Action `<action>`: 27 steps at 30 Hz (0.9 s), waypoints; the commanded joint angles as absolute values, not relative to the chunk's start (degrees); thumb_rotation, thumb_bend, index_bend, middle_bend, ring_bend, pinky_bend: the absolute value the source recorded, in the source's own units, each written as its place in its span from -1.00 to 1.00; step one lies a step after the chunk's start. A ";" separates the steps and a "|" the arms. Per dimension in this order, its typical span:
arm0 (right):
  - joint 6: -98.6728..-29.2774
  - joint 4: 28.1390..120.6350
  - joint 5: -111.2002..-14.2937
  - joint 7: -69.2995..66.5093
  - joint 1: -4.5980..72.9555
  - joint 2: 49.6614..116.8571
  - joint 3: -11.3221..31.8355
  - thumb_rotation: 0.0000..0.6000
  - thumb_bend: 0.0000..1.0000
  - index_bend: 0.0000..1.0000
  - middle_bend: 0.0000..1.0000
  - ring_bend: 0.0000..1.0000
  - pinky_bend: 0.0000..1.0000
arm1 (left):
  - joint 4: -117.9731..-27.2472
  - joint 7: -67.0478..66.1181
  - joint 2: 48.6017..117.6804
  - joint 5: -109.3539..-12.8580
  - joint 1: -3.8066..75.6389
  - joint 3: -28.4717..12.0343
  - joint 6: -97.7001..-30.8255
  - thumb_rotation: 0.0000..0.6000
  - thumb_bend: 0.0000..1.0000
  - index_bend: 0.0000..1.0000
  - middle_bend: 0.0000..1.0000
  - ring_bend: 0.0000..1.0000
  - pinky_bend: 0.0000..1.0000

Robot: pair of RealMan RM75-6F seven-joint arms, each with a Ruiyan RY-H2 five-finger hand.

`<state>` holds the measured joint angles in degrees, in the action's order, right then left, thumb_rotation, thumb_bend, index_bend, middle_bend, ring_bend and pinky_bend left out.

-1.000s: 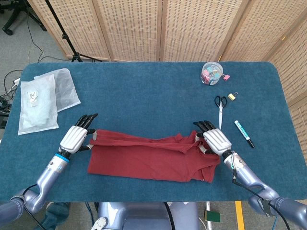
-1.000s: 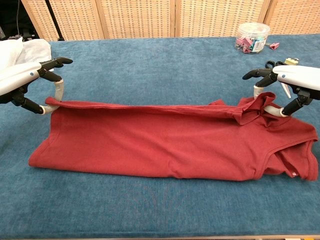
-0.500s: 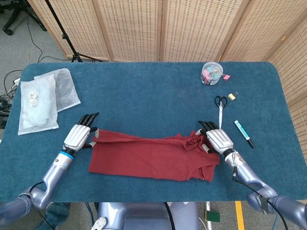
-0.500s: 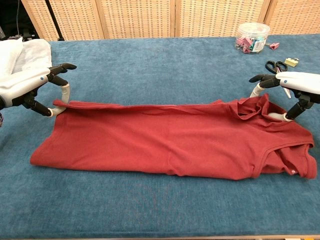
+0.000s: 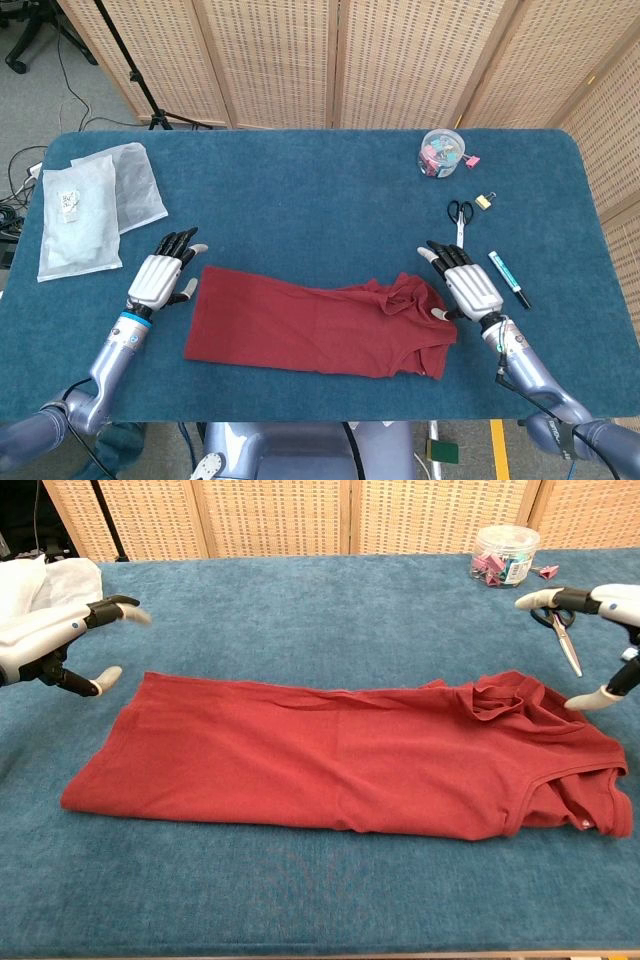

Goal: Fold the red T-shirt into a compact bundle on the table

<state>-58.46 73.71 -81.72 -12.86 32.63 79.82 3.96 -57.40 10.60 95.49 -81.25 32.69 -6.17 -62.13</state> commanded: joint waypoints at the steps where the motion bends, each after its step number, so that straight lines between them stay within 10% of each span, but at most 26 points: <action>1: -60.39 75.83 -82.85 -13.04 31.40 77.96 3.62 1.00 -0.64 -1.00 -1.00 -1.00 -1.00 | -58.46 7.96 95.33 -79.14 32.82 -7.14 -60.77 1.00 -0.70 -1.00 -1.00 -1.00 -1.00; 15: -71.28 84.47 -89.72 -13.78 25.32 69.30 0.55 1.00 -0.63 -1.00 -1.00 -1.00 -1.00 | -64.15 5.66 91.19 -75.80 33.01 -8.94 -58.50 1.00 -0.73 -0.99 -1.00 -1.00 -1.00; 27: -84.53 88.65 -95.98 -14.65 16.54 63.50 -3.08 1.00 -0.63 -1.00 -1.00 -1.00 -1.00 | -75.41 -3.34 85.26 -65.97 36.51 -11.69 -49.48 1.00 -0.44 -0.56 -1.00 -1.00 -1.00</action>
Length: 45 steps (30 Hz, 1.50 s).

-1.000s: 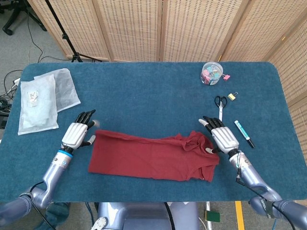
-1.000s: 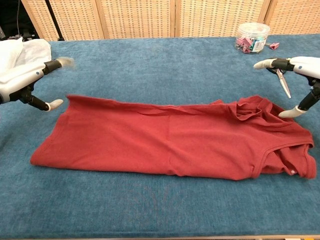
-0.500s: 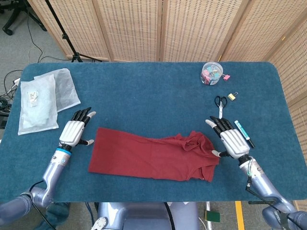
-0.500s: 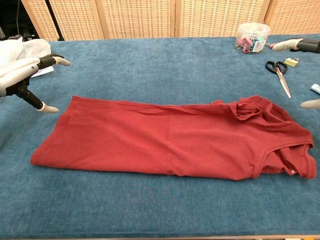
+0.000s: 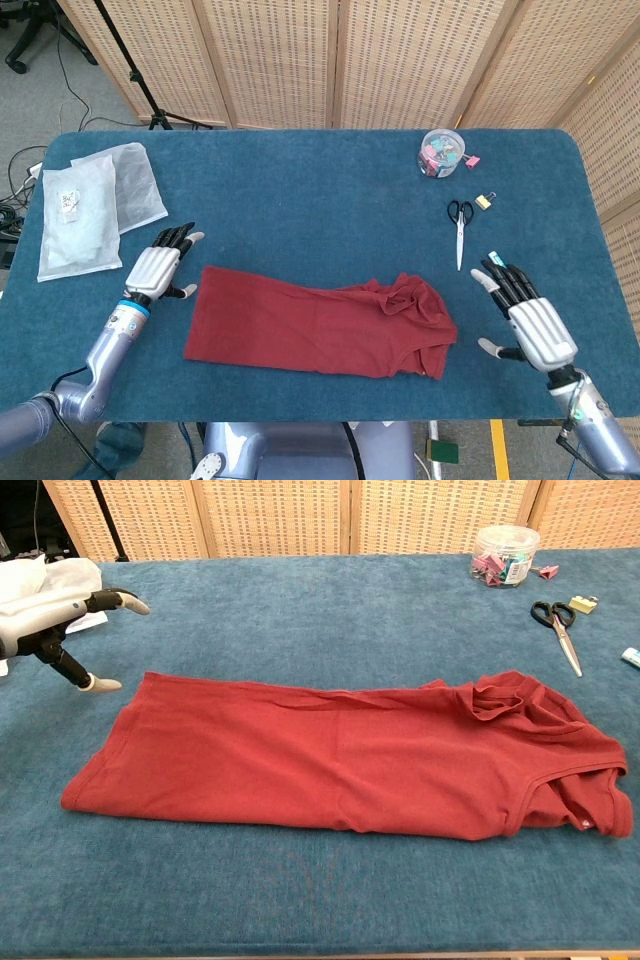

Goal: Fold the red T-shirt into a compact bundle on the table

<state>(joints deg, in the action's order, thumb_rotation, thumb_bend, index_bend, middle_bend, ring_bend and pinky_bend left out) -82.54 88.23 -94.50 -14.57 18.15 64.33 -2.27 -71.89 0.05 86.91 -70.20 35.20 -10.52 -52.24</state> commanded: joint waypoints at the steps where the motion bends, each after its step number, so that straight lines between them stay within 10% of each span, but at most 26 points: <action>1: -85.25 88.57 -96.44 -14.76 16.06 63.39 -3.22 1.00 -0.63 -1.00 -1.00 -1.00 -1.00 | -76.58 -4.89 84.69 -64.02 37.03 -12.08 -48.51 1.00 -0.42 -0.53 -1.00 -1.00 -1.00; 20: -88.64 85.81 -98.69 -17.92 13.66 63.41 -2.52 1.00 -0.62 -1.00 -1.00 -1.00 -1.00 | -79.81 -22.49 86.19 -43.48 42.72 -11.40 -48.14 1.00 -0.34 -0.28 -1.00 -1.00 -1.00; 45: -88.82 85.57 -99.46 -18.75 12.97 63.33 -1.69 1.00 -0.63 -1.00 -1.00 -1.00 -1.00 | -76.51 -21.29 89.29 -42.64 43.30 -9.51 -48.24 1.00 -0.25 -0.10 -1.00 -1.00 -1.00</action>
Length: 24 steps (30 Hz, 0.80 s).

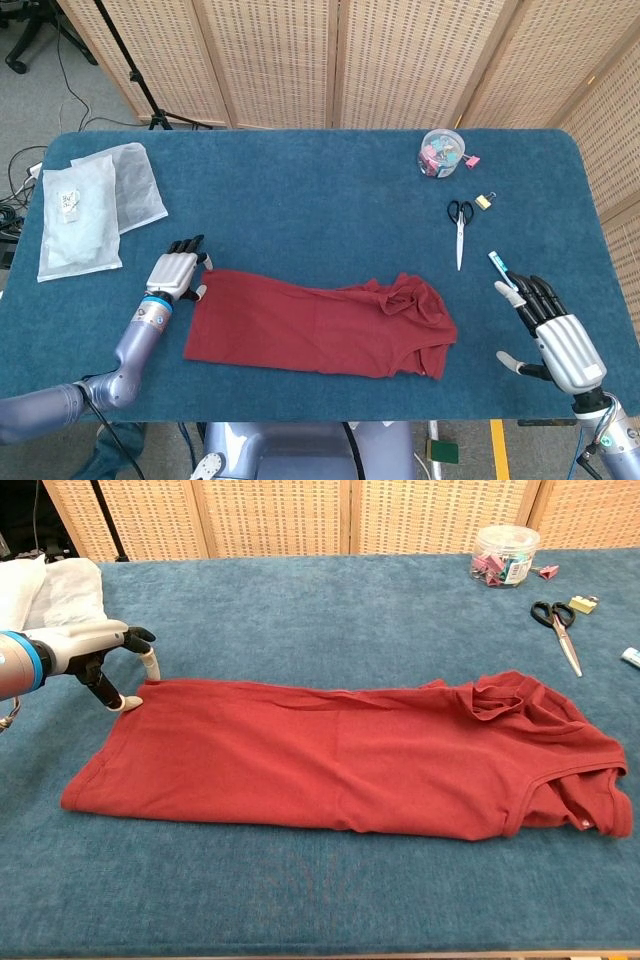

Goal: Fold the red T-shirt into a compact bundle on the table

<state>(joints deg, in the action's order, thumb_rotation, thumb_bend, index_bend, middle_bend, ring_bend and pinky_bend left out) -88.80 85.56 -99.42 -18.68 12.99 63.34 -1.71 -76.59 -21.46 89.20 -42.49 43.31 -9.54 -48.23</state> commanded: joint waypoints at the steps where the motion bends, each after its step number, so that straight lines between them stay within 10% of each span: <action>1: -88.82 85.58 -99.50 -18.79 12.96 63.31 -1.67 1.00 -0.63 -1.00 -1.00 -1.00 -1.00 | -76.46 -21.16 89.36 -42.78 43.29 -9.47 -48.25 1.00 -0.24 -0.07 -1.00 -1.00 -1.00; 24: -89.01 85.58 -100.20 -19.44 12.63 63.10 -1.38 1.00 -0.63 -1.00 -1.00 -1.00 -1.00 | -74.80 -20.03 91.70 -46.27 42.52 -9.06 -50.92 1.00 0.31 0.38 -1.00 -1.00 -1.00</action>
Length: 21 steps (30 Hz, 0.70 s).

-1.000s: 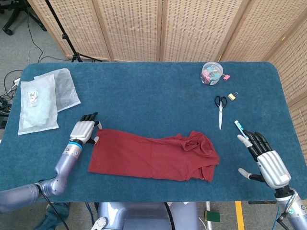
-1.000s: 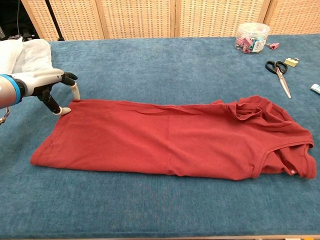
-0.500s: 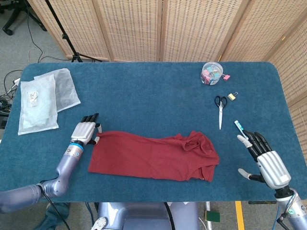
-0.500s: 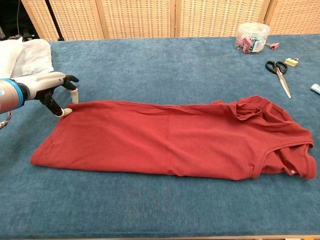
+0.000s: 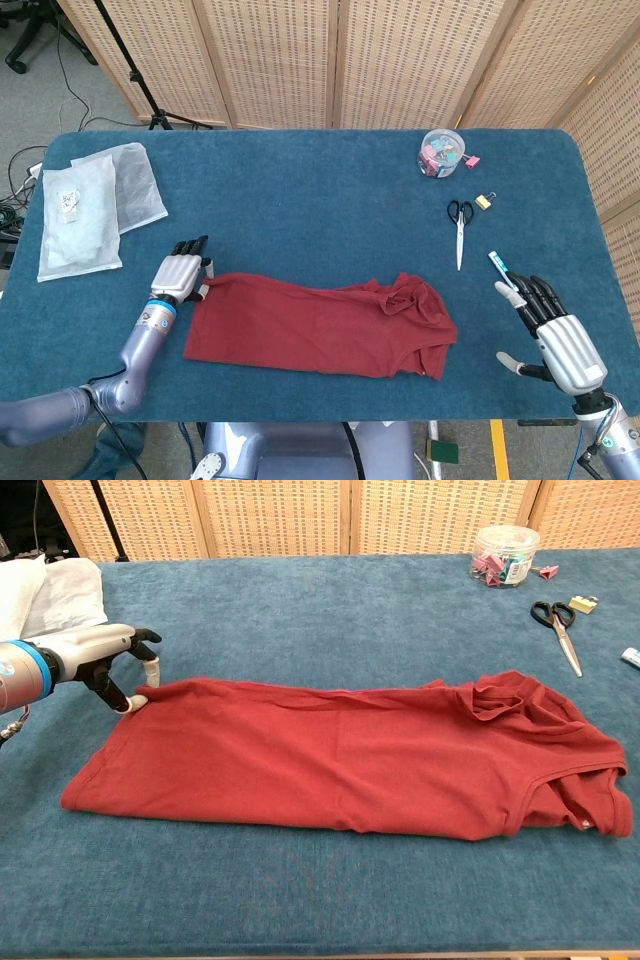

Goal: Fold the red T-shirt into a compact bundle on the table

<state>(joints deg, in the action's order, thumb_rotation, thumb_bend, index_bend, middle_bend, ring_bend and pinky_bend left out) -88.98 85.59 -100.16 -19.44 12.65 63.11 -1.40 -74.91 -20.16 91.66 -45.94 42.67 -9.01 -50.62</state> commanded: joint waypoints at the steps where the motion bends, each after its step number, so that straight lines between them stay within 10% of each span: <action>1: -89.01 85.58 -100.23 -19.45 12.62 63.10 -1.38 1.00 -0.63 -1.00 -1.00 -1.00 -1.00 | -74.77 -20.01 91.69 -46.39 42.47 -9.09 -51.01 1.00 0.35 0.40 -1.00 -1.00 -1.00; 21: -88.51 85.81 -100.61 -18.89 12.64 63.13 -1.43 1.00 -0.63 -1.00 -1.00 -1.00 -1.00 | -72.43 -20.71 86.71 -44.78 40.87 -9.44 -50.48 1.00 0.45 0.46 -1.00 -1.00 -1.00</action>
<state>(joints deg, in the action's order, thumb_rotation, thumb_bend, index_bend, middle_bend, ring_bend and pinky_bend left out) -88.51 85.81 -100.60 -18.89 12.64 63.13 -1.43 -72.65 -20.63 87.37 -45.07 41.09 -9.40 -50.62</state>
